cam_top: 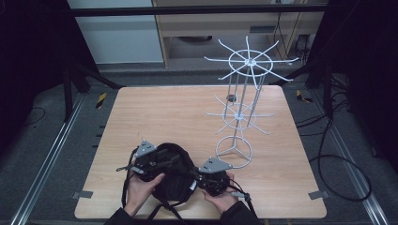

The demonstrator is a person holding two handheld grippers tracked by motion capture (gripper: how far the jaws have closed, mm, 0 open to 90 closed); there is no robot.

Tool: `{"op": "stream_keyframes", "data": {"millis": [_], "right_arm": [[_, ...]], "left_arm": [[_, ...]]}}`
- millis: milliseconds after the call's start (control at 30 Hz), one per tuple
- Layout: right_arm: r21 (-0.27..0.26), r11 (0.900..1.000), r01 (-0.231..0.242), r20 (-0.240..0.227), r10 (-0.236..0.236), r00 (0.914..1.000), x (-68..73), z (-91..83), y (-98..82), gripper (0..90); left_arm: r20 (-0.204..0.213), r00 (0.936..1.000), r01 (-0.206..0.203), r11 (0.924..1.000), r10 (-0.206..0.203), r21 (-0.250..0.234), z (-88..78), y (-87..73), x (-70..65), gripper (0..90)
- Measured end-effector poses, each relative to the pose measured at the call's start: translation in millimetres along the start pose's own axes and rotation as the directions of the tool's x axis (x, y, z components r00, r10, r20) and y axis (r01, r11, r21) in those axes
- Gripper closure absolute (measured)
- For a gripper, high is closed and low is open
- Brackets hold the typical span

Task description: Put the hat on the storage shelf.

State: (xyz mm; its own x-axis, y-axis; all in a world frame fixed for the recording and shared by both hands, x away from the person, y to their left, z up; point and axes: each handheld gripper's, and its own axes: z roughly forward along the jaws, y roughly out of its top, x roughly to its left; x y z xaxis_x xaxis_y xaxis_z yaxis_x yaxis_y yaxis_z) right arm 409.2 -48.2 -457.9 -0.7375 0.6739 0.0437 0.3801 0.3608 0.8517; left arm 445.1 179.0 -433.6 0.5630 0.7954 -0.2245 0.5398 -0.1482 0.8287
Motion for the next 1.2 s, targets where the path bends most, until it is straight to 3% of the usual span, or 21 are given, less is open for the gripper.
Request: {"op": "stream_keyframes", "data": {"millis": [467,533,633,733,767,1000,1067,1200], "right_arm": [[0.024,0.999,0.041,-0.048,-0.040,0.9981,6.5,5.5,-2.1,81.0],[0.037,0.998,0.053,-0.063,-0.051,0.9967,8.6,7.1,-3.0,81.2],[0.045,0.997,0.063,-0.070,-0.060,0.9957,10.4,8.1,-3.7,81.2],[0.057,0.996,0.065,-0.075,-0.060,0.9953,11.9,10.0,-4.4,81.2],[0.066,0.996,0.066,-0.078,-0.061,0.9951,12.2,11.7,-5.1,80.7],[0.072,0.996,0.048,-0.106,-0.040,0.9935,13.2,13.6,-5.9,72.9],[0.054,0.998,0.039,-0.149,-0.030,0.9884,12.6,5.7,-3.2,66.2],[0.024,1.000,0.016,-0.177,-0.012,0.9842,9.0,-9.6,-2.0,62.2]], "left_arm": [[-0.024,0.9996,0.013,0.9968,-0.011,0.079,29.9,-2.1,-11.1,34.5],[-0.053,0.9986,0.014,0.9951,-0.009,0.098,32.5,-3.2,-11.5,37.4],[-0.053,0.9982,0.033,0.9934,-0.027,0.110,34.3,-4.2,-9.8,42.0],[-0.037,0.9971,0.071,0.9884,-0.067,0.134,36.5,-5.9,-6.8,46.0],[-0.030,0.9967,0.080,0.9870,-0.076,0.140,37.4,-6.5,-6.4,51.2],[-0.002,0.9967,0.080,0.9848,-0.081,0.154,39.1,-9.8,-8.9,66.5],[0.003,0.9964,0.084,0.9847,-0.085,0.153,38.2,-10.9,-8.2,72.9],[0.003,0.9968,0.079,0.9879,-0.080,0.134,34.2,-9.7,-7.6,80.1]]}}
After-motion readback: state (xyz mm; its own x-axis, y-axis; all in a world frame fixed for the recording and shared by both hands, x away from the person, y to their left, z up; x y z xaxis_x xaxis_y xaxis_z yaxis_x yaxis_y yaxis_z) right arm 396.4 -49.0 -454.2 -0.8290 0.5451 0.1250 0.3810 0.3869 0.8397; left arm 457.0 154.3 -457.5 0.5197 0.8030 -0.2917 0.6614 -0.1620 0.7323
